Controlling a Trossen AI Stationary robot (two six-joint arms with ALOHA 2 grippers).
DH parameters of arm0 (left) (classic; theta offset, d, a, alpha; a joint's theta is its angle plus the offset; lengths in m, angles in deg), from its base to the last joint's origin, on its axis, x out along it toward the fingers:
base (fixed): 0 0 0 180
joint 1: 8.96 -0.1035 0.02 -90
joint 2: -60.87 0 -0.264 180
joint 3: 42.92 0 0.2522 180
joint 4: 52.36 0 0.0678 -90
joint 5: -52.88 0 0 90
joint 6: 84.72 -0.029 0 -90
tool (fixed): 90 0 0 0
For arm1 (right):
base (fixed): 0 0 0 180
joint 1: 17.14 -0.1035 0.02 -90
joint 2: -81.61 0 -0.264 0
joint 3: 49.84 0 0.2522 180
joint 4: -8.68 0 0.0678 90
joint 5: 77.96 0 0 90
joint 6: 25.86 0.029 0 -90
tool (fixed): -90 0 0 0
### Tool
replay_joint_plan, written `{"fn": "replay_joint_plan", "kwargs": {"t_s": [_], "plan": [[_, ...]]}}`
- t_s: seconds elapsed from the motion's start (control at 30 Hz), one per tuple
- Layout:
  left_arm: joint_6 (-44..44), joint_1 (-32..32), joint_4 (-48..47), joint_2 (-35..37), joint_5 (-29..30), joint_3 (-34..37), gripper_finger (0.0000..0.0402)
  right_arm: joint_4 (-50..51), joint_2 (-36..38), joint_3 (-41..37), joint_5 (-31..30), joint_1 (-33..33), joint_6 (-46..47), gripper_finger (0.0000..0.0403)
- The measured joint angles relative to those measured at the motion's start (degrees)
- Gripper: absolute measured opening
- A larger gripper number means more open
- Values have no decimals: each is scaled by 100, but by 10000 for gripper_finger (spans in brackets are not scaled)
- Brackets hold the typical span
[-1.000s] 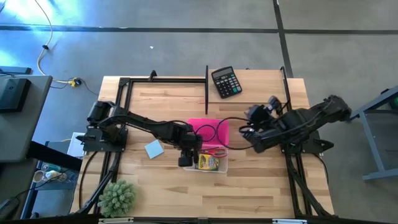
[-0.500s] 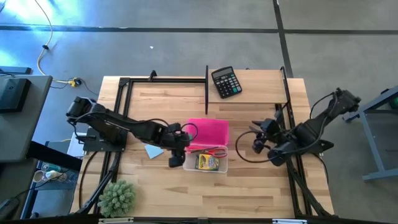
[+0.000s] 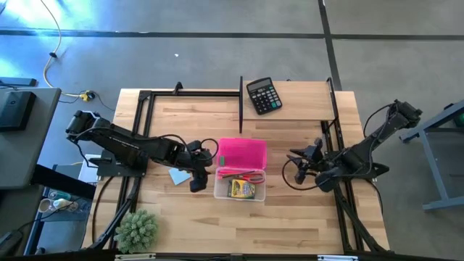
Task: Pack school essentials
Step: Put the blue sticky note into the pink supply box
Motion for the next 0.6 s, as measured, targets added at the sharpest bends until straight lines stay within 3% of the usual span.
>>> {"fn": "replay_joint_plan", "kwargs": {"t_s": [0.17,0.33,0.4,0.6], "plan": [[0,0,23,-21,0,-2,139,-1963,274,-674,871,356,-1542,103],[0,0,46,-21,0,-2,139,-3865,435,-1151,2402,985,-3406,103],[2,0,44,-21,0,-2,139,-3946,563,-1171,2687,1211,-3767,103],[20,0,28,-23,-103,-2,139,-3270,1165,-1171,2785,1645,-4180,103]]}}
